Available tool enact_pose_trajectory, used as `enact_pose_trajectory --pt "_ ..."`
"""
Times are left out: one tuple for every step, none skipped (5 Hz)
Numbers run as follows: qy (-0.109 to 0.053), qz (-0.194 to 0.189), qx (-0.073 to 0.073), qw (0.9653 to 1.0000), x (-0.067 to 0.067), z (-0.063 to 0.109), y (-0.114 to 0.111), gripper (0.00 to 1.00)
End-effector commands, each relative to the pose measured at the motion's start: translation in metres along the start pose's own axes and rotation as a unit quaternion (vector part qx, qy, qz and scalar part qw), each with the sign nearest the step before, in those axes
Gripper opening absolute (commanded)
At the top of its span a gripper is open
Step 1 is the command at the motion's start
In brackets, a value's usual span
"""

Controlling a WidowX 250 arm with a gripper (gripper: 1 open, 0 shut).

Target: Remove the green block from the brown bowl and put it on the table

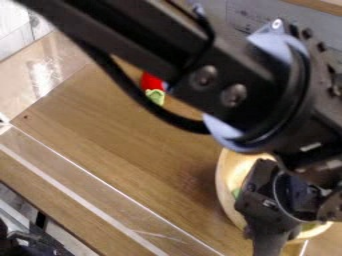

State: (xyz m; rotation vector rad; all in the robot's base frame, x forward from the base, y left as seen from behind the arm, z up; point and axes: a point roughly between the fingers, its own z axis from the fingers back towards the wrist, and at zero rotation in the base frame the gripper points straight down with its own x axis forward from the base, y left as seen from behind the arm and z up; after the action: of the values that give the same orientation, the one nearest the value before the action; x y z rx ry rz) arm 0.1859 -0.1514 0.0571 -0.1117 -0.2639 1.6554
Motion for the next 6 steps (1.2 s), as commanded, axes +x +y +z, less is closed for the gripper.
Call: enact_pose_trajectory --pt "0.027 -0.048 -0.018 0.9983 -0.005 0.012 0.002 0.00" --pt "0.025 -0.058 -0.018 0.9978 -0.006 0.005 -0.002 0.00" --pt "0.022 -0.069 -0.016 0.9972 -0.009 0.000 -0.006 0.00" --pt "0.012 -0.062 -0.013 0.9979 -0.012 0.000 0.001 0.00" --pt "0.004 -0.051 -0.008 0.9987 -0.013 -0.001 0.011 0.00" --pt "0.005 -0.068 -0.010 0.9976 -0.013 -0.004 0.014 0.00"
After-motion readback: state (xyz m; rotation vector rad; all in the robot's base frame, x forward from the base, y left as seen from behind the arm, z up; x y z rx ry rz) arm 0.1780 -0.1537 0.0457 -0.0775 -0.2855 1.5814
